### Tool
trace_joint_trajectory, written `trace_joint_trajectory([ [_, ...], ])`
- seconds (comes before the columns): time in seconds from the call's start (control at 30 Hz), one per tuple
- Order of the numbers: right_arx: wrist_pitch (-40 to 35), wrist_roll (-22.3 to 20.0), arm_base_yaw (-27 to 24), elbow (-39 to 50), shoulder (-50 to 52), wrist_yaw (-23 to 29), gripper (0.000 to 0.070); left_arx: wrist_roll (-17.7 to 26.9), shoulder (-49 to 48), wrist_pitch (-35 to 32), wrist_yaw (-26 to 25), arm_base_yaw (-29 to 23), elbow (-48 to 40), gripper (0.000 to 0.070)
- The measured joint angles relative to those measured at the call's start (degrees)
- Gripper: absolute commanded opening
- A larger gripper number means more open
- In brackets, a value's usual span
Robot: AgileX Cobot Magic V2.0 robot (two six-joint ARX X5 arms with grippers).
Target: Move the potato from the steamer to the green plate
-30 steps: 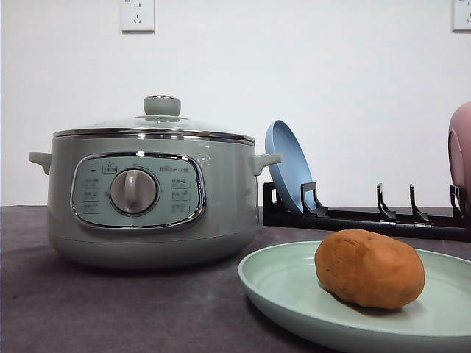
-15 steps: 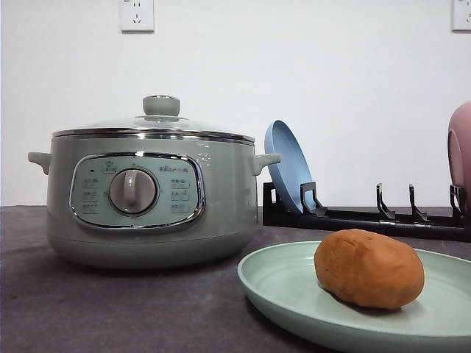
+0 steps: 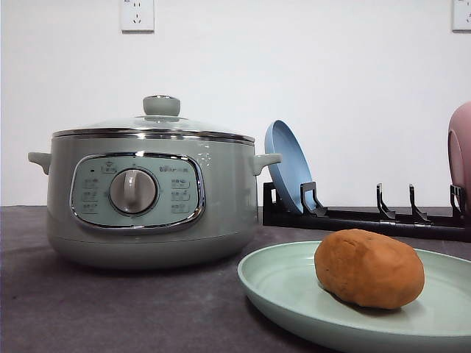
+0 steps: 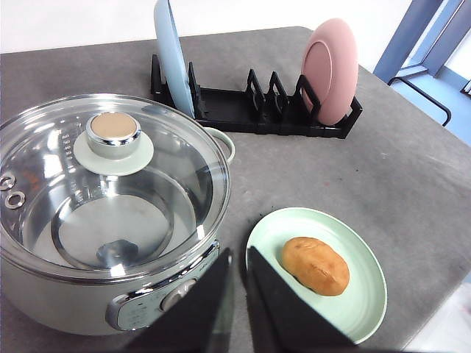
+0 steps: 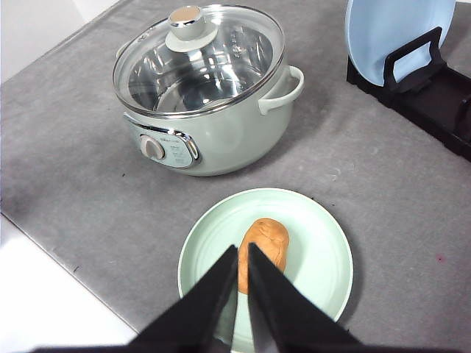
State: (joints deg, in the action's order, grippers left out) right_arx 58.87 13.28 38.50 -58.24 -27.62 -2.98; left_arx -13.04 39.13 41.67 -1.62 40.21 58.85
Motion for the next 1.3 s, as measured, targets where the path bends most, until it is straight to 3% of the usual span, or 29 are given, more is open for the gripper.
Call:
trace_joint_trajectory([
  [0.13, 0.0, 0.0, 0.0, 0.0, 0.0, 0.0, 0.0012, 0.0, -0.5, -1.4, -0.2, -5.0, -0.7, 0.0025],
  [0.23, 0.0, 0.0, 0.0, 0.0, 0.0, 0.0, 0.0011, 0.2, -2.7, -6.8, -0.1, -12.7, -5.5, 0.0025],
  [0.43, 0.0, 0.0, 0.0, 0.0, 0.0, 0.0, 0.0011, 1.6, -14.0, -26.4, 0.0, -30.2, -26.7, 0.0025],
  [0.57, 0.0, 0.0, 0.0, 0.0, 0.0, 0.0, 0.0011, 1.6, -25.6, -28.6, 0.0, -36.6, -40.9, 0.0025],
  [0.83, 0.0, 0.0, 0.0, 0.0, 0.0, 0.0, 0.0011, 2.4, -38.0, -28.7, 0.0, -39.3, -55.7, 0.0025],
  [0.97, -0.1, 0.0, 0.0, 0.0, 0.0, 0.0, 0.0011, 3.7, -38.9, -31.3, 0.0, -39.4, -56.9, 0.0025],
  [1.17, -0.5, 0.0, 0.0, 0.0, 0.0, 0.0, 0.0011, 9.6, -38.9, -31.3, 0.1, -39.1, -57.0, 0.0026],
  [1.3, -0.5, 0.0, 0.0, 0.0, 0.0, 0.0, 0.0011, 10.4, -38.9, -31.3, 0.4, -39.1, -57.0, 0.0026],
])
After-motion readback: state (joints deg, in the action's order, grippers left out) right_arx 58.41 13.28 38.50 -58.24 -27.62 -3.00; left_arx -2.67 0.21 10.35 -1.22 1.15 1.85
